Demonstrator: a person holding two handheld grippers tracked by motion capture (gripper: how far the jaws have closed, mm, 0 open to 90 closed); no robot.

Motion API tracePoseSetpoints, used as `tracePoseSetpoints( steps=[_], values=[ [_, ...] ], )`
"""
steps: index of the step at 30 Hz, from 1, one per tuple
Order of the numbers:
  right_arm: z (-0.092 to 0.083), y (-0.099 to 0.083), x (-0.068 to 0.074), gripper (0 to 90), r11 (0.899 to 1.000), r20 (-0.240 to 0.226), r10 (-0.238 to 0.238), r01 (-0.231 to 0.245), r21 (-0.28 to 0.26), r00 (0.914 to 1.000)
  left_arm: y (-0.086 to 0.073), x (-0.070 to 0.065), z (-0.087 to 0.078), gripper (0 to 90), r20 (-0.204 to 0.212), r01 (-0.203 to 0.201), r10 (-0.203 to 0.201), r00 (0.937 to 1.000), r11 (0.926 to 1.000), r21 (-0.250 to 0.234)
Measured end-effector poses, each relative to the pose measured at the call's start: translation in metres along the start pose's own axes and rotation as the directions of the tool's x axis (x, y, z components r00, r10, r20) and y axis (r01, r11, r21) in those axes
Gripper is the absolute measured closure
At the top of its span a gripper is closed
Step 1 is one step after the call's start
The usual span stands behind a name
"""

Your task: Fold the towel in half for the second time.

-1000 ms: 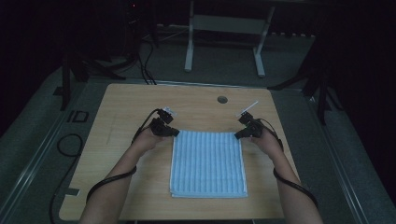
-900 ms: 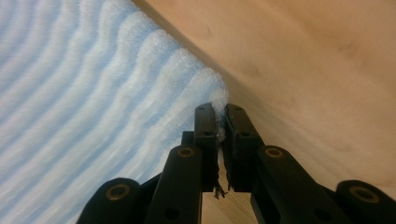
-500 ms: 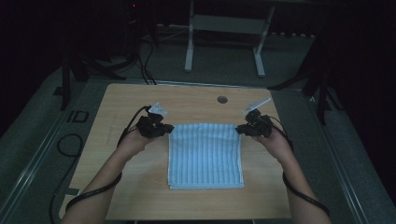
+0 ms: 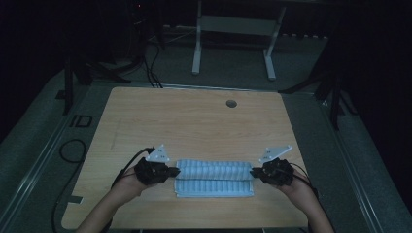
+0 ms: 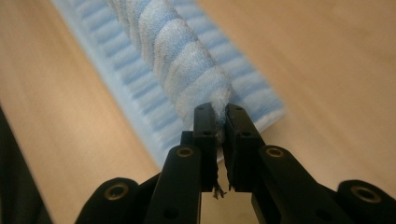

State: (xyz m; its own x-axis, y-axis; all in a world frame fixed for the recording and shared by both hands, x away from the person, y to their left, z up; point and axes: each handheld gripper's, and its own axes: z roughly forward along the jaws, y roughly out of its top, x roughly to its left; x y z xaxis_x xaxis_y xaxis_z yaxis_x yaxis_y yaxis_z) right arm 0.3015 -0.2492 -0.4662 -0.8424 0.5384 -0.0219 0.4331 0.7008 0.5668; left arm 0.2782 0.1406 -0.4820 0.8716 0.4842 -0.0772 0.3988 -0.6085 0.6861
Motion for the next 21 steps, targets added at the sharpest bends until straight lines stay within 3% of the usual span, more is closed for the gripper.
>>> tracePoseSetpoints(
  steps=[3, 8, 11, 13, 15, 18, 21],
  values=[
    [0.005, -0.011, 0.009, 83.6, 1.0, -0.019, 0.004, -0.004, 0.014, 0.9998, -0.009, -0.007, 0.005, 87.1, 0.007, -0.006, 0.006, 1.0, 0.9998, 0.02],
    [0.007, -0.022, 0.016, 82.5, 1.0, -0.054, 0.016, -0.015, 0.01, 0.9984, -0.025, -0.007, 0.011, 87.0, 0.022, 0.023, -0.024, 0.9995, 0.9991, 0.034],
    [0.005, -0.028, 0.021, 75.9, 0.999, -0.091, 0.027, -0.025, 0.022, 0.9955, -0.031, -0.003, 0.011, 86.0, 0.028, 0.056, -0.057, 0.998, 0.9976, 0.04],
    [0.002, -0.031, 0.024, 68.1, 1.0, -0.094, 0.023, -0.021, 0.017, 0.9953, -0.031, 0.001, 0.006, 75.5, 0.009, 0.071, -0.072, 0.9974, 0.9964, 0.046],
    [-0.007, -0.03, 0.026, 66.4, 1.0, -0.077, 0.023, -0.025, -0.016, 0.9967, -0.026, 0.004, -0.001, 66.4, -0.006, 0.099, -0.099, 0.9951, 0.9948, 0.024],
    [-0.012, -0.022, 0.021, 64.3, 0.998, -0.067, 0.034, -0.037, -0.051, 0.9972, -0.016, 0.006, -0.006, 59.0, -0.012, 0.101, -0.101, 0.9948, 0.9948, 0.009],
    [-0.008, -0.016, 0.019, 64.1, 0.997, -0.041, 0.048, -0.05, -0.051, 0.998, -0.008, 0.005, 0.001, 49.4, -0.013, 0.076, -0.075, 0.9971, 0.9966, 0.032]
  ],
)
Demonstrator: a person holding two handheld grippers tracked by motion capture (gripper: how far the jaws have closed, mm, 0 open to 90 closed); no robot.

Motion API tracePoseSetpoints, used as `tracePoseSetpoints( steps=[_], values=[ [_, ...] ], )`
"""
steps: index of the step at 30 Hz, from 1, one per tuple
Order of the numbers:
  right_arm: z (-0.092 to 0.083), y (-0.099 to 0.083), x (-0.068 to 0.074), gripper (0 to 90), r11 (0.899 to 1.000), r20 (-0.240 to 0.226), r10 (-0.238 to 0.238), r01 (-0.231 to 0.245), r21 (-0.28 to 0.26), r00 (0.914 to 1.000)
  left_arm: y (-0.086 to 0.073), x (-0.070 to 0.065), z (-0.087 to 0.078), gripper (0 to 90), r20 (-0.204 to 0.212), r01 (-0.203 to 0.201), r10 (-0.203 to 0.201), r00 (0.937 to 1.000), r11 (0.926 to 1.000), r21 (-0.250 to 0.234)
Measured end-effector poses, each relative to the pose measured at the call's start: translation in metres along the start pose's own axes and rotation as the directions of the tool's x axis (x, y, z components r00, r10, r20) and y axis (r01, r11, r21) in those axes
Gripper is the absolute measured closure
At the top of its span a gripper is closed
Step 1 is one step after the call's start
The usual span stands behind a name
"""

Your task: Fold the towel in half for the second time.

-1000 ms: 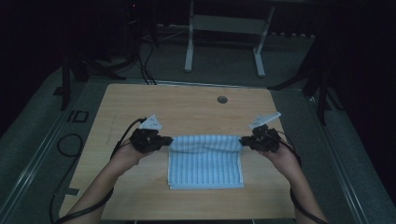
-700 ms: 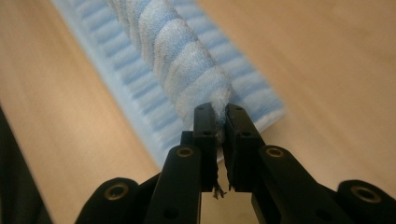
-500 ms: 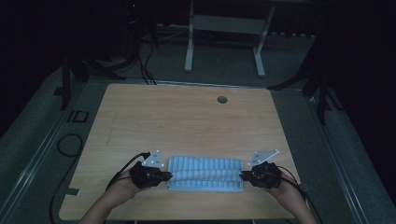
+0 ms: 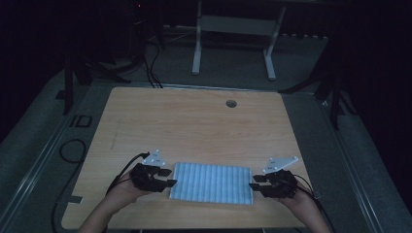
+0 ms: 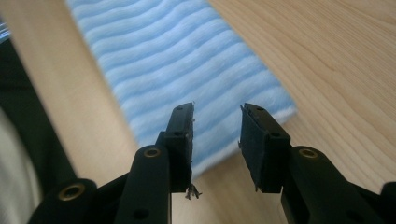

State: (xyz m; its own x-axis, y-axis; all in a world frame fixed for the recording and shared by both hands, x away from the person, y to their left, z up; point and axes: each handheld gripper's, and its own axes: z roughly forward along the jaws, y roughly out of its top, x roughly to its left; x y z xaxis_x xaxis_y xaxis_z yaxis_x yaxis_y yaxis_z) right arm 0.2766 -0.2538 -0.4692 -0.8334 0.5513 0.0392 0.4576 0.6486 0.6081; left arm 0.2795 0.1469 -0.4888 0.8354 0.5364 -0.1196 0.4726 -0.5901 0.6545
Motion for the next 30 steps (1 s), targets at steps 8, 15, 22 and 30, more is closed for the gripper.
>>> tracePoseSetpoints(
  steps=[8, 15, 22, 30],
  values=[
    [0.059, 0.004, -0.004, 55.1, 0.996, -0.014, -0.029, 0.03, 0.089, 0.9995, 0.003, 0.007, 0.048, 45.3, 0.044, 0.01, -0.012, 0.999, 0.9984, 0.056],
    [0.075, 0.007, -0.018, 55.1, 0.993, -0.025, -0.023, 0.025, 0.119, 0.9994, 0.003, 0.015, 0.061, 46.7, 0.027, 0.015, -0.017, 0.9995, 0.9962, 0.085],
    [0.089, 0.026, -0.049, 54.9, 0.991, -0.041, -0.007, 0.013, 0.13, 0.9991, 0.015, 0.032, 0.07, 47.3, -0.034, 0.025, -0.022, 0.9992, 0.9955, 0.091],
    [0.106, 0.048, -0.08, 54.7, 0.993, -0.034, 0.02, -0.016, 0.121, 0.9992, 0.025, 0.056, 0.074, 47.5, -0.055, 0.069, -0.064, 0.9964, 0.9937, 0.088]
  ],
)
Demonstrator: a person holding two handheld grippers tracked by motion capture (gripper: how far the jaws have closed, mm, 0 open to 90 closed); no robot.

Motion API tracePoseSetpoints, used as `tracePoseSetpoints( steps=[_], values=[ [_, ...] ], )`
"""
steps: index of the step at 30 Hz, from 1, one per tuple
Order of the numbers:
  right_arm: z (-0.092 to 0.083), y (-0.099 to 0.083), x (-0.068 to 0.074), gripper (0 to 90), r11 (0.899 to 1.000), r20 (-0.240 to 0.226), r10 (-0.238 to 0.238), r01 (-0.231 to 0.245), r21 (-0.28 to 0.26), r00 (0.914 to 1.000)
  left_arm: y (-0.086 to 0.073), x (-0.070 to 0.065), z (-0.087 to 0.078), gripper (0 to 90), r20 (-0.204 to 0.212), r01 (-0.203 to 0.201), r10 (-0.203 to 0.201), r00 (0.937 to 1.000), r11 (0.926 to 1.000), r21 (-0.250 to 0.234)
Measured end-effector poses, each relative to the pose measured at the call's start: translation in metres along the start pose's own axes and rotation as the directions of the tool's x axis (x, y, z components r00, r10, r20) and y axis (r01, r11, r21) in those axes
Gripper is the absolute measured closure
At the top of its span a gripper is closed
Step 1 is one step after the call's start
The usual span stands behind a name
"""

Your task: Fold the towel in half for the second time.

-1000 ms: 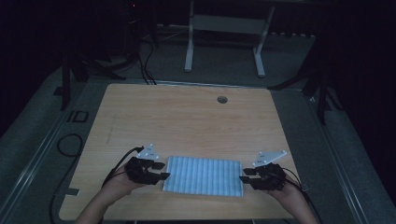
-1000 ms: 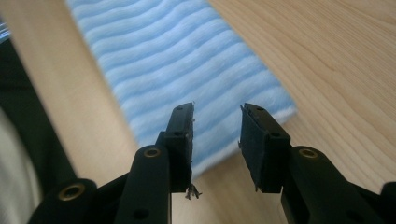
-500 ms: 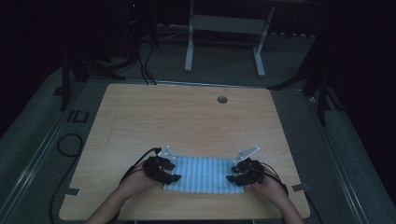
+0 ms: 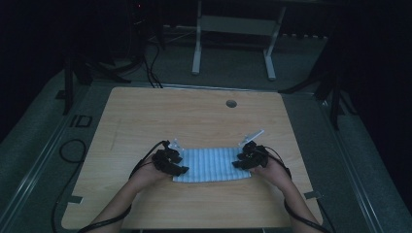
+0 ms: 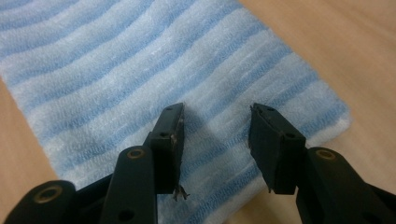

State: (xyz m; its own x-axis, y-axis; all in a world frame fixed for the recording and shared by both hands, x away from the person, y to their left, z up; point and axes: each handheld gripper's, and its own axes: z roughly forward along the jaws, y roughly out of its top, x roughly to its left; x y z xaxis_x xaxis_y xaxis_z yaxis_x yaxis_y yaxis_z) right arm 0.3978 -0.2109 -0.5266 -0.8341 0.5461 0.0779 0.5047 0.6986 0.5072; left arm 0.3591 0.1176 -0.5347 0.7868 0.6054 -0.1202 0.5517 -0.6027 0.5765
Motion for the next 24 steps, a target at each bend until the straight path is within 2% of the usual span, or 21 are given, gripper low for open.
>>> tracePoseSetpoints(
  steps=[6, 11, 13, 17, 19, 20, 24],
  values=[
    [0.008, 0.016, -0.012, 54.2, 1.0, 0.01, 0.011, -0.011, 0.002, 0.9999, 0.005, 0.015, 0.001, 47.7, 0.0, 0.024, -0.024, 0.9997, 0.9997, -0.002],
    [0.013, 0.025, -0.016, 53.8, 1.0, 0.013, 0.015, -0.015, 0.001, 0.9998, 0.008, 0.03, 0.001, 47.6, -0.003, 0.055, -0.055, 0.9985, 0.9985, -0.002],
    [0.014, 0.026, -0.017, 53.8, 1.0, 0.011, 0.021, -0.021, -0.001, 0.9997, 0.009, 0.032, 0.001, 47.6, -0.009, 0.052, -0.052, 0.9986, 0.9987, 0.002],
    [0.015, 0.028, -0.017, 52.5, 1.0, 0.017, 0.021, -0.021, 0.001, 0.9996, 0.012, 0.033, 0.001, 47.6, -0.017, 0.047, -0.046, 0.9988, 0.9988, 0.014],
    [0.014, 0.029, -0.015, 47.0, 1.0, 0.007, 0.019, -0.019, 0.001, 0.9998, 0.013, 0.033, 0.0, 46.7, -0.022, 0.053, -0.053, 0.9984, 0.9985, 0.012],
    [0.012, 0.029, -0.014, 46.0, 1.0, 0.007, 0.009, -0.009, 0.0, 0.9999, 0.013, 0.032, -0.001, 44.5, -0.021, 0.065, -0.065, 0.9977, 0.9979, 0.008],
    [0.004, 0.03, -0.011, 38.4, 1.0, 0.008, 0.011, -0.01, -0.026, 0.9999, 0.014, 0.024, -0.009, 39.3, -0.026, 0.054, -0.055, 0.9982, 0.9977, -0.041]
  ],
)
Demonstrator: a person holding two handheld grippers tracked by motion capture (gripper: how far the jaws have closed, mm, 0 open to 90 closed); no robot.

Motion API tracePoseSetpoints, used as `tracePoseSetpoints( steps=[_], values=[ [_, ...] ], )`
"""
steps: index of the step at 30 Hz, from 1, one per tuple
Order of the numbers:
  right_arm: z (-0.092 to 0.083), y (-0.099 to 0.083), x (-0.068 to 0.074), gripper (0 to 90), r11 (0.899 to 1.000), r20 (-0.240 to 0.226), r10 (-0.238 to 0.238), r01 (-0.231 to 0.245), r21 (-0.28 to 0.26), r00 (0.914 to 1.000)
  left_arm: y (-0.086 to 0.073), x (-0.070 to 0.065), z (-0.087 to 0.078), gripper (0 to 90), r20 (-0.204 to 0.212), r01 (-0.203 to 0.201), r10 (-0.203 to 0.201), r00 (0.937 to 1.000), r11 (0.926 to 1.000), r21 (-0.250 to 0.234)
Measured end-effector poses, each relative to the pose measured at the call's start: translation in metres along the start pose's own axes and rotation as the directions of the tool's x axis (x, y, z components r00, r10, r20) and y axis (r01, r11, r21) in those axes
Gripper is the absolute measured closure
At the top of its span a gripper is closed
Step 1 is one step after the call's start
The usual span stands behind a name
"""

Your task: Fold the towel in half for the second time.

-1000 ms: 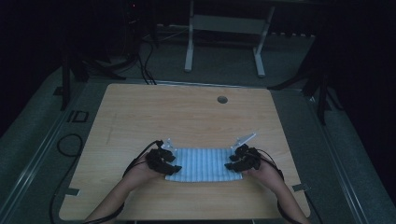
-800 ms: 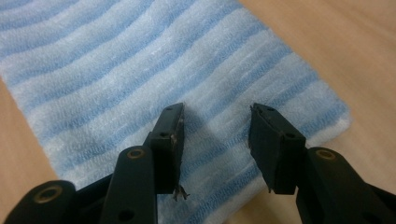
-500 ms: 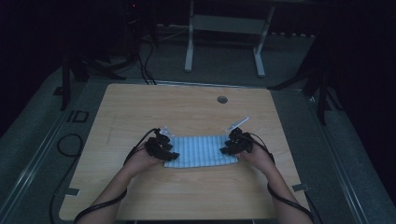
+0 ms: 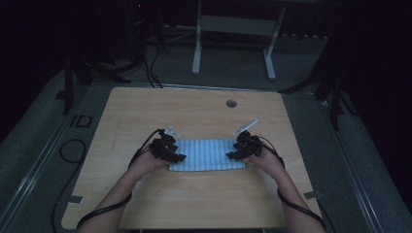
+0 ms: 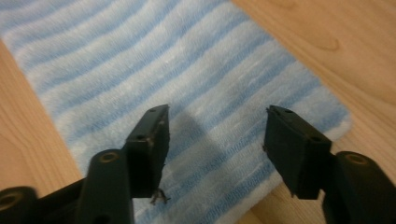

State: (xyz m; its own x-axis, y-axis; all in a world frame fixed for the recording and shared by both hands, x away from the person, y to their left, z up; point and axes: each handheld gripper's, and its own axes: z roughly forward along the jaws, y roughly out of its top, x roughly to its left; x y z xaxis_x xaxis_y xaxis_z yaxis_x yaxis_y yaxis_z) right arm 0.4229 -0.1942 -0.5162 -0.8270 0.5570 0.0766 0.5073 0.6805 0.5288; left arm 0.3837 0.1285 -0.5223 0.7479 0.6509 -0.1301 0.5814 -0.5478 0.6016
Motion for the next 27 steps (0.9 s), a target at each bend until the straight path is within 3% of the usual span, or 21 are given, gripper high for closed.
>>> tracePoseSetpoints(
  steps=[6, 12, 15, 19, 24, 27],
  values=[
    [-0.01, -0.003, 0.004, 21.3, 0.997, -0.044, 0.011, -0.015, -0.079, 0.999, 0.001, -0.007, -0.006, 35.2, -0.029, -0.03, 0.028, 0.9992, 0.9967, -0.075],
    [-0.005, -0.009, 0.013, 15.6, 0.992, -0.047, -0.04, 0.034, -0.125, 0.9981, -0.004, -0.007, 0.001, 2.8, -0.058, -0.024, 0.02, 0.9981, 0.9974, -0.068],
    [0.0, -0.015, 0.016, 14.1, 0.988, -0.055, -0.055, 0.047, -0.145, 0.997, -0.014, -0.007, -0.001, 1.9, -0.119, -0.045, 0.031, 0.9924, 0.9924, -0.115],
    [-0.001, -0.024, 0.016, 13.7, 0.981, -0.028, -0.05, 0.044, -0.19, 0.9984, -0.029, -0.006, -0.01, 1.9, -0.152, -0.035, 0.009, 0.9884, 0.9841, -0.174],
    [-0.008, -0.036, 0.011, 13.5, 0.974, -0.019, -0.025, 0.02, -0.225, 0.9995, -0.048, 0.001, -0.018, 1.9, -0.121, -0.003, -0.022, 0.9925, 0.9792, -0.203],
    [-0.012, -0.047, 0.007, 13.3, 0.971, -0.008, -0.007, 0.005, -0.24, 1.0, -0.057, 0.005, -0.022, 1.9, -0.116, 0.013, -0.037, 0.9926, 0.9799, -0.199]
  ],
)
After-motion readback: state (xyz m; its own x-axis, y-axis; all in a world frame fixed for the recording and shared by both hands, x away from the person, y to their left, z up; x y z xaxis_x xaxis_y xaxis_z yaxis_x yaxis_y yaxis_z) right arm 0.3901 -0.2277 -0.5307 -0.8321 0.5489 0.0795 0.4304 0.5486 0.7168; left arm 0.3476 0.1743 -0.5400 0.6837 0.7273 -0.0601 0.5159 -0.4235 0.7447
